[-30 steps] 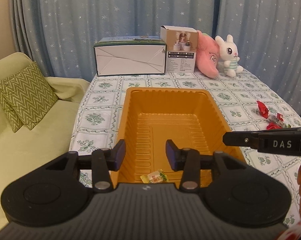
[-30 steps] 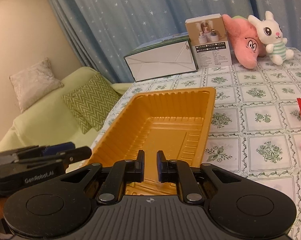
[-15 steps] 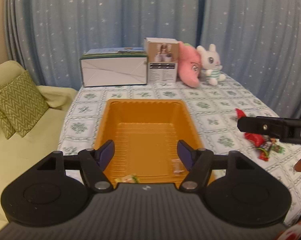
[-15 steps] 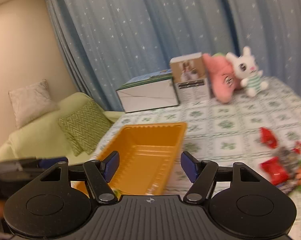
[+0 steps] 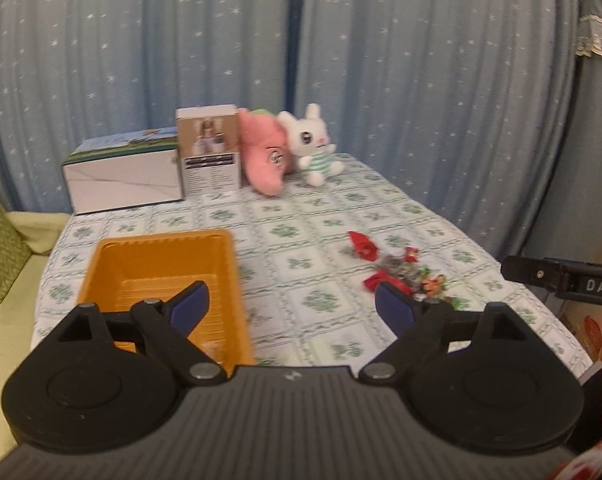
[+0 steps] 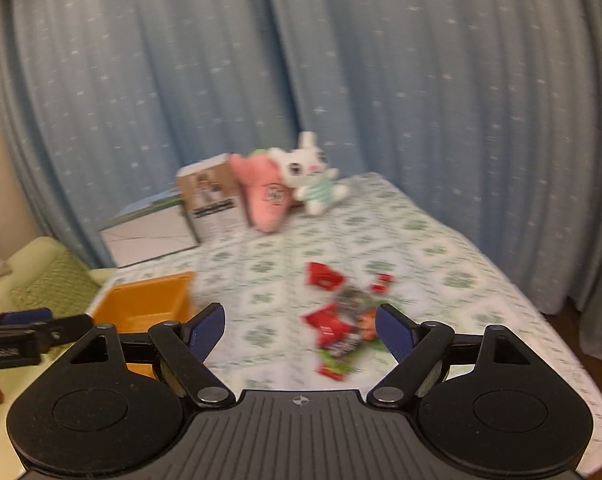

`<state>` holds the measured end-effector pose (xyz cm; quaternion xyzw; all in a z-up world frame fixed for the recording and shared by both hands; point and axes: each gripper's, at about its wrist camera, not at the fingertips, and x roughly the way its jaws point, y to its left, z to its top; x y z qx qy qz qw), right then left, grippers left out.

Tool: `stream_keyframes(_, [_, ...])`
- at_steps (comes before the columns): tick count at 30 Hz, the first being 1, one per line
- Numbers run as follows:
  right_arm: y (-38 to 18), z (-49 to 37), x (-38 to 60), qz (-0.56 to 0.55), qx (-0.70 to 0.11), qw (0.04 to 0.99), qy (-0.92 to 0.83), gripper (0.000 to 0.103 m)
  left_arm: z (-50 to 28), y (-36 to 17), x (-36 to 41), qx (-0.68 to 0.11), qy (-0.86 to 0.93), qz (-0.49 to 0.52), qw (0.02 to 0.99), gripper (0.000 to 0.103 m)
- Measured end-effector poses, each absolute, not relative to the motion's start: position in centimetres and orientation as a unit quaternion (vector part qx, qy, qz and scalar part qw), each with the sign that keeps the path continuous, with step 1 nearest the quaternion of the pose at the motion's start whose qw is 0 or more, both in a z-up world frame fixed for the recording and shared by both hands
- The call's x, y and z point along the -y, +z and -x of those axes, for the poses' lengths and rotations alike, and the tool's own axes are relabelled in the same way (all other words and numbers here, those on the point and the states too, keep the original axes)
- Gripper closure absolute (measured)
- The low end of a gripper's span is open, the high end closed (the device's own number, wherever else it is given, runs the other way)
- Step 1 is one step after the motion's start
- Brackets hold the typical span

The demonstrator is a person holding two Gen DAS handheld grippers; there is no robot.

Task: Organize snacks
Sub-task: 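Move both open tools back to the snack pile, then grasp the dark chocolate bar with the left tool while the right tool grasps the green-wrapped snack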

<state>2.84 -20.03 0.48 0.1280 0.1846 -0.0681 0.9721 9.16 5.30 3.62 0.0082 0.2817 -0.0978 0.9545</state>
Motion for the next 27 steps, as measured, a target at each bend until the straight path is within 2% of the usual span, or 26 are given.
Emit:
stream_keyframes(6, [-0.8,-1.3,24.2,-0.152,-0.193,0.964,-0.101,0.021,-10.3,2.1,-0.8,-0.298,-0.126,-0.024,0.946,0.013])
stream_keyframes(14, [-4.1,-3.1,27.8,-0.139,-0.233,0.956,-0.113,0.022,-12.8,-2.7,3.7,-0.327,-0.156,-0.051,0.931,0.014])
stream_keyframes(18, [-6.1,-5.4,28.8,-0.108,-0.259,0.955,-0.1,0.036,-14.6,-5.0,4.9,-0.339,-0.162,-0.064,0.925,0.016])
stream_keyframes(24, [-8.5,-9.4,29.8,-0.056,-0.291,0.953,-0.059,0.05,-17.3,-7.8,5.4,-0.351,-0.166,-0.074,0.919,0.016])
stream_keyframes(27, [-8.9,-11.5,30.1,-0.036,-0.296,0.954,-0.031,0.051,-18.5,-8.6,5.4,-0.354,-0.166,-0.075,0.917,0.017])
